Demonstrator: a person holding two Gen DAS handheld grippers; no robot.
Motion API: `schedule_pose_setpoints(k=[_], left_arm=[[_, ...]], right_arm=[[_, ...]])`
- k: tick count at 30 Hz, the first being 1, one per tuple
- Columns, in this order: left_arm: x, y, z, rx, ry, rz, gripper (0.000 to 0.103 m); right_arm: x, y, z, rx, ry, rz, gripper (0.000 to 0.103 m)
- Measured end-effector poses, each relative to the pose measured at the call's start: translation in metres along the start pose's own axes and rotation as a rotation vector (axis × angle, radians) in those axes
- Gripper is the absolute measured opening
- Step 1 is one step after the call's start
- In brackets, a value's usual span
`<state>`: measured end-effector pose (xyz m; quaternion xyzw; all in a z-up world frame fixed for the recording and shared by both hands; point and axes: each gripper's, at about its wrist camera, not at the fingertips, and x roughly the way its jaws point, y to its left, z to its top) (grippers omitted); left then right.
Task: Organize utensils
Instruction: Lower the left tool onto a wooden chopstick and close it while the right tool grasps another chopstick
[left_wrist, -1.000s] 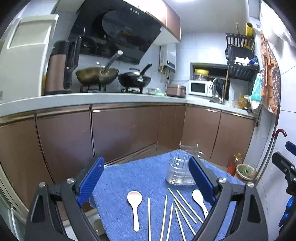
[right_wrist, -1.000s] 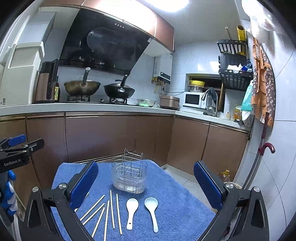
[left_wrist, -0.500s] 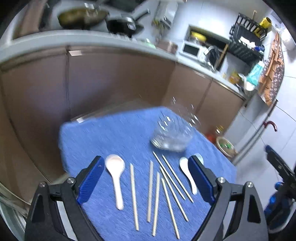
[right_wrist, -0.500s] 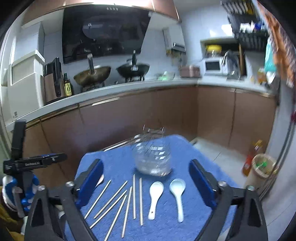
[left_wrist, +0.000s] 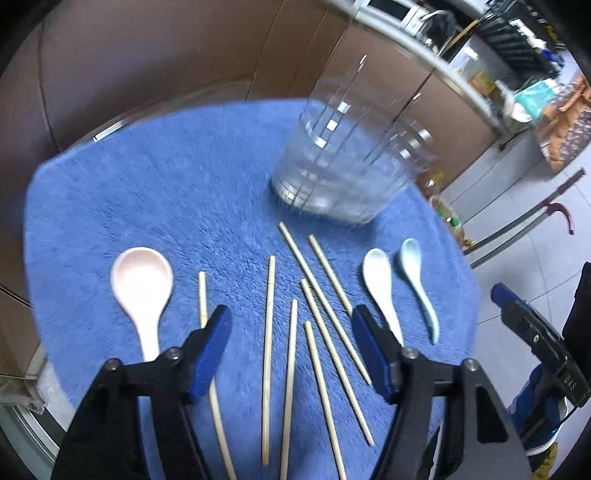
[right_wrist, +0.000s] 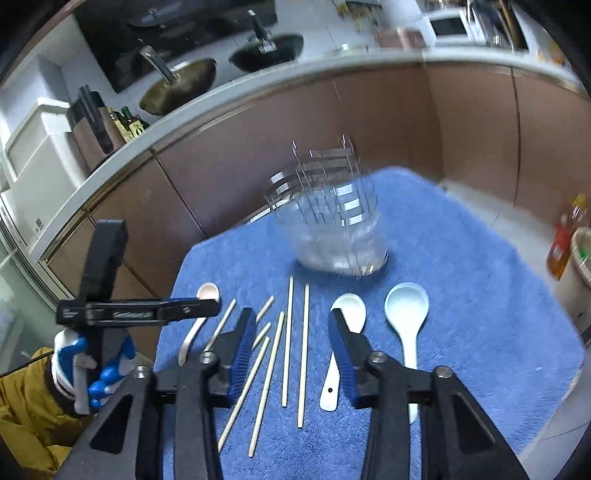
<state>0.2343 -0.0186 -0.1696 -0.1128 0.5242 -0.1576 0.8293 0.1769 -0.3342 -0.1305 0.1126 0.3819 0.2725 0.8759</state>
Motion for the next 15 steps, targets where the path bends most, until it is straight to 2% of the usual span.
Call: schedule_pose_setpoints(k=[3, 6, 9, 15], left_arm=[[0.022, 0.003, 0.007, -0.010, 0.048, 0.012, 0.053], [0.044, 0.007, 0.012, -0.022, 0.096, 0.026, 0.050], [0.062, 0.008, 0.015, -0.019, 0.142, 0.037, 0.038], [0.074, 0.006, 0.027, 0.007, 0.164, 0.061, 0.032]], right_arm=[[0.023, -0.010, 0.002, 0.023, 0.063, 0.050, 0.025], [0.051, -0.007, 0.001, 0.002, 0.141, 0.083, 0.025], [0.079, 0.001, 0.004, -0.038, 0.212, 0.079, 0.022], [0.122, 0.005, 0.020, -0.094, 0.310, 0.035, 0.016]])
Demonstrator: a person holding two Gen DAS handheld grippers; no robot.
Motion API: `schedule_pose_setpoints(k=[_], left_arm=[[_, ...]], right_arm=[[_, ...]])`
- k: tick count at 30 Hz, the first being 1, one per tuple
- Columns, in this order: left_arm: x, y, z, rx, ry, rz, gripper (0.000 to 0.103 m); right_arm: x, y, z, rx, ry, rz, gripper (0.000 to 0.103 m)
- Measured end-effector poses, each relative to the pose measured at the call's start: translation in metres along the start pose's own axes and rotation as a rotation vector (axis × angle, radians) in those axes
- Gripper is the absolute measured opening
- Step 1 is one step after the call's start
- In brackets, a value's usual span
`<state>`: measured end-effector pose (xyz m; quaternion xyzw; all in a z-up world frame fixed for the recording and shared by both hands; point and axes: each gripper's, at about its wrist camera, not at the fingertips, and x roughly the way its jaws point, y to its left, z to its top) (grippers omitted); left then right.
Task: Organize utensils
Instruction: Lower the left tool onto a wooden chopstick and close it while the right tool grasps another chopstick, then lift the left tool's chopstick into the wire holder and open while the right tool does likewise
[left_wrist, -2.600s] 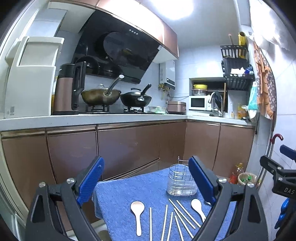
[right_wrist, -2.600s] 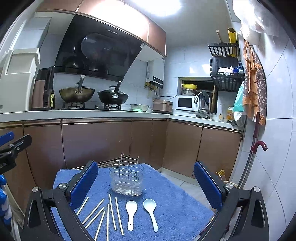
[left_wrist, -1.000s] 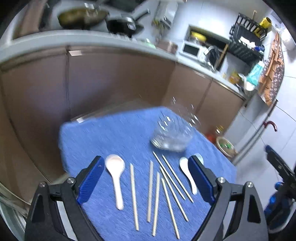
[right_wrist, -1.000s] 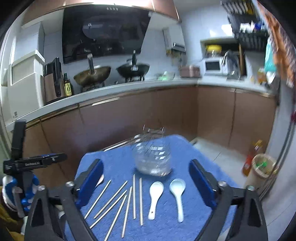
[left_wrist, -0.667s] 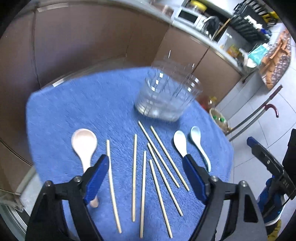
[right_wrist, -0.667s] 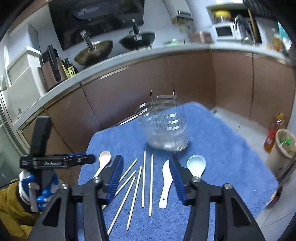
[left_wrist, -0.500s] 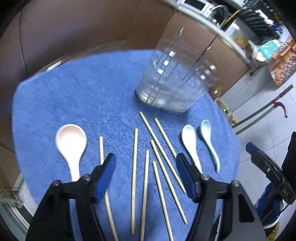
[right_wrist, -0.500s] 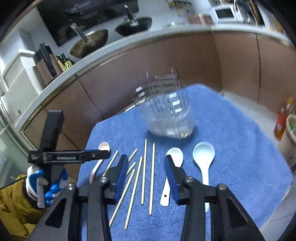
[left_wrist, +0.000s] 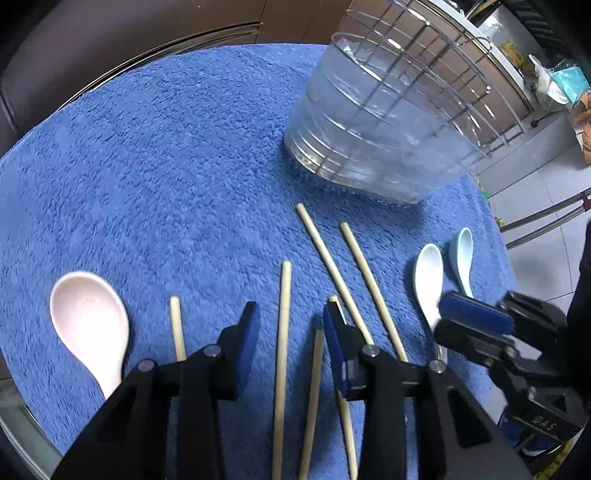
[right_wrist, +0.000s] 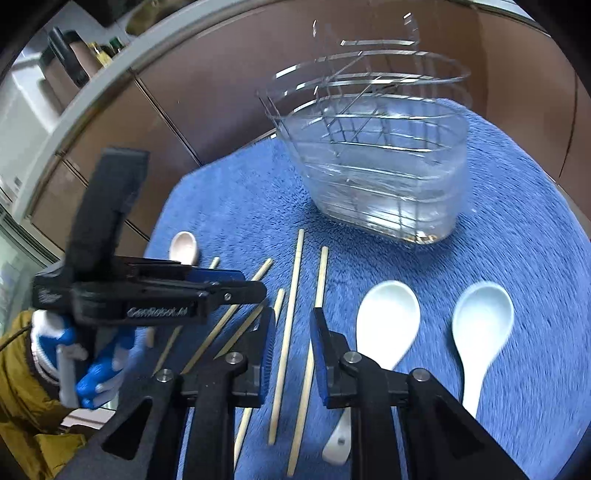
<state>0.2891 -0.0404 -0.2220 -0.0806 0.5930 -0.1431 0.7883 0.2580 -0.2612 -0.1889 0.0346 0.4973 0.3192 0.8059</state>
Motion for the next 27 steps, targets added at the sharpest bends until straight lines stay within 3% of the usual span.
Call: schedule_pose_setpoints(k=[4, 7, 9, 14, 20, 27], left_arm=[[0.004, -0.011, 0.001, 0.066, 0.014, 0.039, 0.031], [0.006, -0.013, 0.003, 0.090, 0.021, 0.054, 0.024], [0.006, -0.012, 0.004, 0.094, 0.023, 0.063, 0.014], [0.004, -0.005, 0.006, 0.108, 0.029, 0.062, 0.009], [0.007, -0.004, 0.011, 0.114, 0.033, 0.081, 0.008], [-0.003, -0.004, -0.005, 0.092, -0.024, 0.092, 0.005]], right_arm=[[0.022, 0.004, 0.013, -0.041, 0.073, -0.046, 0.015], [0.040, 0.004, 0.023, -0.065, 0.134, -0.086, 0.014], [0.049, 0.004, 0.028, -0.073, 0.164, -0.108, 0.013], [0.071, 0.004, 0.037, -0.098, 0.223, -0.165, 0.011], [0.070, 0.009, 0.039, -0.104, 0.231, -0.215, 0.007], [0.036, 0.016, 0.029, -0.051, 0.131, -0.152, 0.006]])
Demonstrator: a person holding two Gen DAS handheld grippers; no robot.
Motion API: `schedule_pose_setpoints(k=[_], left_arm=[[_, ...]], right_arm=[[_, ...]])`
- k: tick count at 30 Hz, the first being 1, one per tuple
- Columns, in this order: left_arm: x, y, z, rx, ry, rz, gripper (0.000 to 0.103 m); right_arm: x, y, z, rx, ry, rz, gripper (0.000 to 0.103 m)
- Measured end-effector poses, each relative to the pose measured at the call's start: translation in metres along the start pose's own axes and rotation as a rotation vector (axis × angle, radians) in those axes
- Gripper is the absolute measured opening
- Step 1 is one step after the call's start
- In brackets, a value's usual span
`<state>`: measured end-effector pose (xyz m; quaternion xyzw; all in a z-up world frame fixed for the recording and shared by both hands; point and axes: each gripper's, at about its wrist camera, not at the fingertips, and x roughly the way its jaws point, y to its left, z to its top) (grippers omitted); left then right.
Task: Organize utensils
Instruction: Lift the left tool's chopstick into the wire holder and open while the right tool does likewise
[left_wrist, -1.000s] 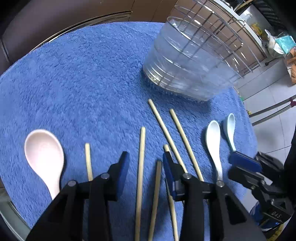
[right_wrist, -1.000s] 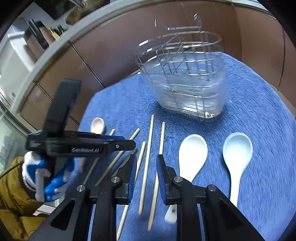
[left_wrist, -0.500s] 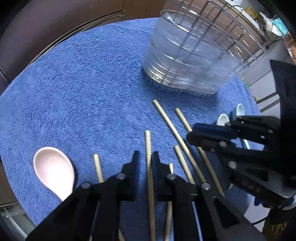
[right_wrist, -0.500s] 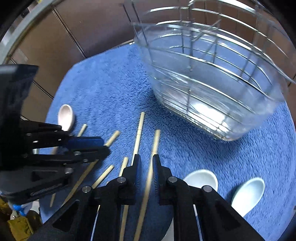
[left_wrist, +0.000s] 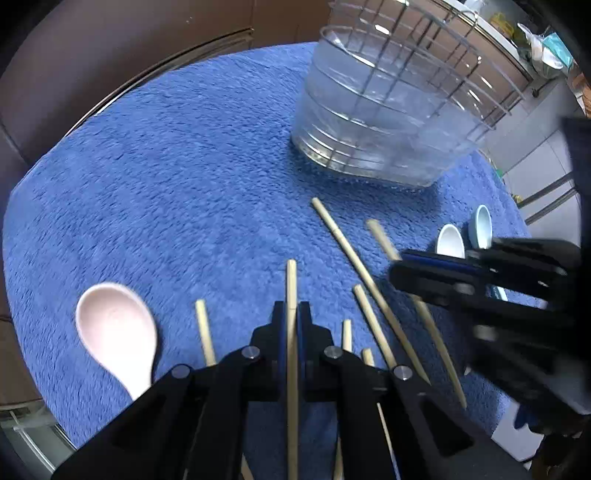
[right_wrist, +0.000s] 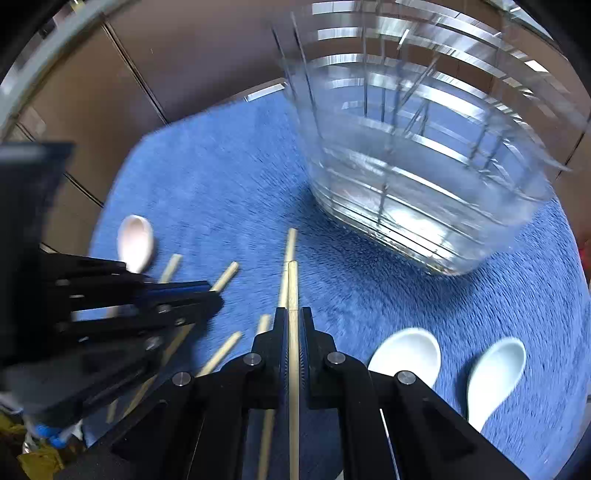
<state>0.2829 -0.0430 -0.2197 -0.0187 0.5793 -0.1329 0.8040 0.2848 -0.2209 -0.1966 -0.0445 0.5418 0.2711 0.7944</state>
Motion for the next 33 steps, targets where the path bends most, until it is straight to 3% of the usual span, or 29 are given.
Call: schedule_pose_setpoints(k=[6, 13, 17, 22, 27, 33], left_arm=[[-0.051, 0.002, -0.023, -0.018, -0.166, -0.079, 0.005], [-0.143, -0.001, -0.032, -0.036, -0.497, -0.192, 0.005], [-0.198, -0.007, -0.014, -0.047, -0.718, -0.232, 0.005], [-0.230, -0.002, 0.037, -0.114, -0.913, -0.272, 0.005], [-0.232, -0.009, 0.091, -0.230, -1.054, -0.237, 0.005], [-0.197, -0.032, 0.130, -0.210, -1.097, -0.109, 0.005]], right_arm=[[-0.064, 0.000, -0.028, -0.001, -0.160, 0.074, 0.006], [-0.152, 0.004, -0.049, -0.013, -0.406, 0.081, 0.006], [-0.203, 0.011, -0.030, -0.026, -0.577, 0.047, 0.006], [-0.250, 0.010, 0.014, -0.011, -0.851, -0.015, 0.006], [-0.247, -0.004, 0.052, 0.021, -1.011, -0.084, 0.006], [-0.186, -0.031, 0.083, 0.079, -1.020, -0.190, 0.006]])
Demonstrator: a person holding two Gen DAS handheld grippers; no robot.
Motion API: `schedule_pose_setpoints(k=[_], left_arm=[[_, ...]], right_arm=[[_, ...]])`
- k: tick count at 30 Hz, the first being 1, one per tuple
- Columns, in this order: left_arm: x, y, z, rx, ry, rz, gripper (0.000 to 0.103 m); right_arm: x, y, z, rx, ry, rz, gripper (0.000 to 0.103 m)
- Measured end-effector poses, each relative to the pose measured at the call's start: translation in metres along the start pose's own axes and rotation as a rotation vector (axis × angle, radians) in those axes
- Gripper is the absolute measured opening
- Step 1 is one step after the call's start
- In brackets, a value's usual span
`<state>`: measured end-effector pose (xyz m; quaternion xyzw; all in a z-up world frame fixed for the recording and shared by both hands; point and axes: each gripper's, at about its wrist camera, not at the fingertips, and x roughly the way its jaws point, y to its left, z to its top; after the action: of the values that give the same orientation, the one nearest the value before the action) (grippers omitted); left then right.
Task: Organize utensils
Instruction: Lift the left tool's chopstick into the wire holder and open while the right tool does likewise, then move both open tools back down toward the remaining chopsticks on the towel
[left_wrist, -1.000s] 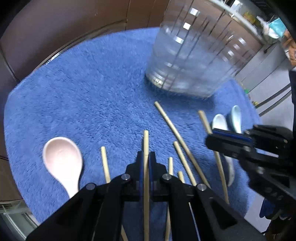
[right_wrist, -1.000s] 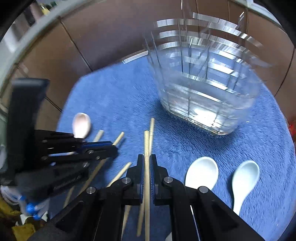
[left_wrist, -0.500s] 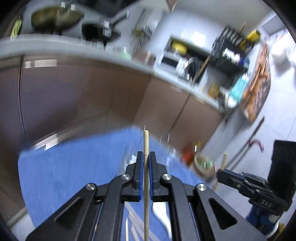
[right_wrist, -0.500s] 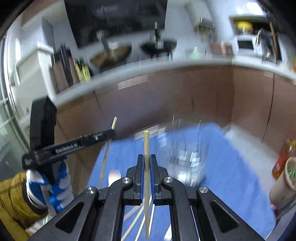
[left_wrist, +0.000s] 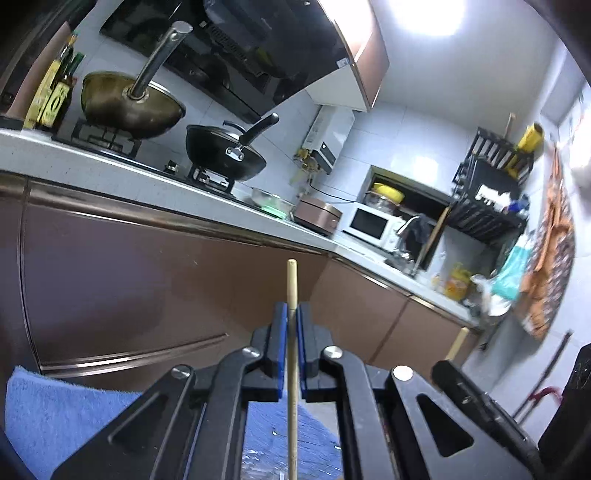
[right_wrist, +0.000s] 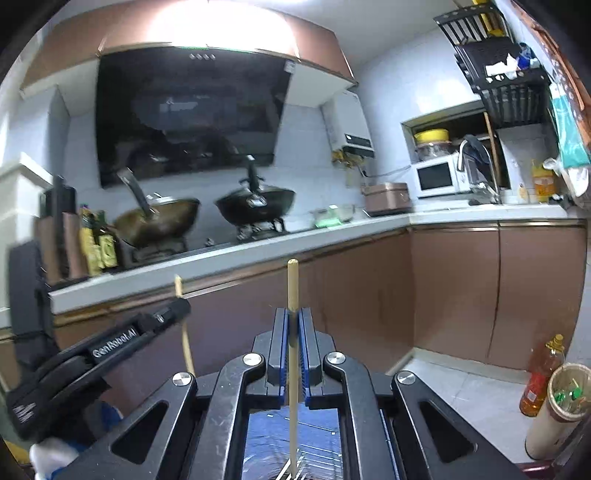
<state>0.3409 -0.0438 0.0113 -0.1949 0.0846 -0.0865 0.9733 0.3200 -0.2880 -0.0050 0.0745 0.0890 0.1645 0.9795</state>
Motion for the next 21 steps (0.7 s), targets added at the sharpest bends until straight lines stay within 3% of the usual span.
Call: schedule_pose_setpoints(k=[9, 10, 12, 14, 19, 21], left_arm=[[0.034, 0.011, -0.069, 0.037, -0.001, 0.103, 0.006], [0.035, 0.014, -0.075, 0.042, 0.009, 0.099, 0.006], [0.034, 0.016, -0.085, 0.060, 0.030, 0.098, 0.009], [0.031, 0.019, -0.088, 0.062, 0.049, 0.089, 0.014], [-0.003, 0.016, -0.070, 0.084, 0.041, 0.047, 0.020], [-0.023, 0.012, -0.057, 0.117, 0.027, 0.035, 0.027]], right_arm=[[0.023, -0.018, -0.074, 0.008, 0.092, -0.054, 0.008], [0.021, -0.019, -0.080, 0.015, 0.105, -0.050, 0.011], [0.016, -0.020, -0.086, 0.011, 0.126, -0.054, 0.028], [0.009, -0.018, -0.088, 0.002, 0.146, -0.053, 0.036], [-0.021, -0.017, -0.076, 0.001, 0.146, -0.057, 0.037], [-0.040, -0.015, -0.065, -0.001, 0.129, -0.058, 0.037]])
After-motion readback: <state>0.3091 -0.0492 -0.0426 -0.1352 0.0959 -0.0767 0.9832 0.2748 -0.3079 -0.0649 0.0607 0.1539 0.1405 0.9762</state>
